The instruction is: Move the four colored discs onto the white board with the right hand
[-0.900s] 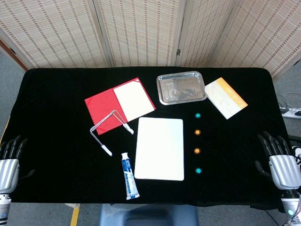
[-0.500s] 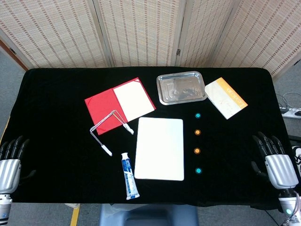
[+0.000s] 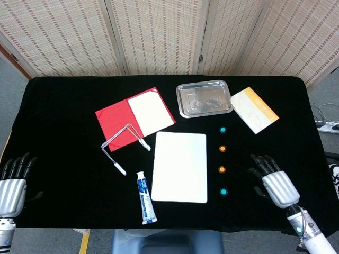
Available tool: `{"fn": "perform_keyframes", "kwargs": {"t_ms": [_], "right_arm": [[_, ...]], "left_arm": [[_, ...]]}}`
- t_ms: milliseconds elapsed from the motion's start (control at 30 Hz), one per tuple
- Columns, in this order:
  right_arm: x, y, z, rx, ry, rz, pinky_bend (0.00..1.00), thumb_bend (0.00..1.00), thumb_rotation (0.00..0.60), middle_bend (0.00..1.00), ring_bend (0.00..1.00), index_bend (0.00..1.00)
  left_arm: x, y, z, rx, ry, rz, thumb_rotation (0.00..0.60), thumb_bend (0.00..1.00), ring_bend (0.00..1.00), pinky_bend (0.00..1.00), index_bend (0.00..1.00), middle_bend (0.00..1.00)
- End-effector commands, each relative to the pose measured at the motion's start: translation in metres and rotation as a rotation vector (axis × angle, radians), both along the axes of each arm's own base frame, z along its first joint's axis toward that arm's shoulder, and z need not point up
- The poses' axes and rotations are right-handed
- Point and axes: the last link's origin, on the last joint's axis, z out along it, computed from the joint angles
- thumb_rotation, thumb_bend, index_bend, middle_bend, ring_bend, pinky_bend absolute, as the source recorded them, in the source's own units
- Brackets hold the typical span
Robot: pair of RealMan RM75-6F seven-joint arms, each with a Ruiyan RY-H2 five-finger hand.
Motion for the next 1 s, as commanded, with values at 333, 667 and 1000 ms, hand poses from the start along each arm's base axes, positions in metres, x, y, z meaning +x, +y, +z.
{"fn": "perform_keyframes", "kwargs": {"t_ms": [333,667,1000], "right_arm": [[0.017,-0.013,-0.061,0.186,0.048,0.092,0.00,0.43,0.600,0.07,0.04,0.37],[0.016,-0.015,-0.082,0.219,0.058,0.111,0.00,0.42,0.600,0.09,0.04,0.40],[0.012,-0.017,-0.090,0.218,0.074,0.115,0.00,0.42,0.600,0.10,0.04,0.41]], "left_arm": [[-0.003,-0.003,-0.001,-0.009,-0.004,0.011,0.600,0.21,0.07,0.00,0.13,0.02],[-0.005,-0.005,-0.003,-0.018,-0.008,0.017,0.600,0.20,0.07,0.00,0.12,0.02],[-0.007,-0.005,-0.005,-0.023,-0.011,0.021,0.600,0.20,0.07,0.00,0.12,0.02]]}}
